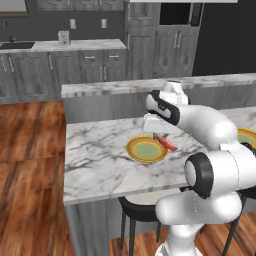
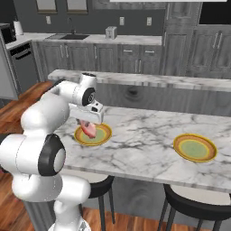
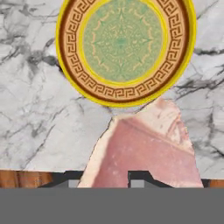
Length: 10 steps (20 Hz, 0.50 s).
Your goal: Transport the steak and avocado to the fridge. Place the steak on the rack containing meat and place the avocado on the rack containing the vegetable, ensuring meats and vegetables are on different racks.
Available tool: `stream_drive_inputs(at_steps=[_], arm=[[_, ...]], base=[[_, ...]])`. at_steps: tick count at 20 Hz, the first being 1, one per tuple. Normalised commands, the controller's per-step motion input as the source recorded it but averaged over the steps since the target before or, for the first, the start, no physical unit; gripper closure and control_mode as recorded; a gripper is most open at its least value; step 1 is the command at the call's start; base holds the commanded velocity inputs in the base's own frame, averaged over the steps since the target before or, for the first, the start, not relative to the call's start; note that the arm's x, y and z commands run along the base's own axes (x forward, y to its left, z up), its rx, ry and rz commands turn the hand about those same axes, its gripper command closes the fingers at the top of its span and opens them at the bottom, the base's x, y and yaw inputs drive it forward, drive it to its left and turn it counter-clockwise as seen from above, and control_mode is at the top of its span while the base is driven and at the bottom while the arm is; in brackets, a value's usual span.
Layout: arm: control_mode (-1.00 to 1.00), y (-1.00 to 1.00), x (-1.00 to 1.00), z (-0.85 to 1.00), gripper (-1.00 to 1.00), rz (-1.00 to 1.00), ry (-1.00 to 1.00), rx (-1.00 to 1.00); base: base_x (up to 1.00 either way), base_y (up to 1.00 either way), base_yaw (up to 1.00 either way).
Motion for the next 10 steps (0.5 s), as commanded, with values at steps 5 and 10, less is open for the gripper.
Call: stream_drive_inputs(at_steps=[5,10], arm=[[-1.00,-0.11,-0.62,0.40,1.00,0.60,-0.01,-0.18],[-1.00,-0.08,-0.58,0.27,1.00,0.80,-0.08,-0.18]], base=[[0.00,0.00,0.00],[0.00,0.00,0.00]])
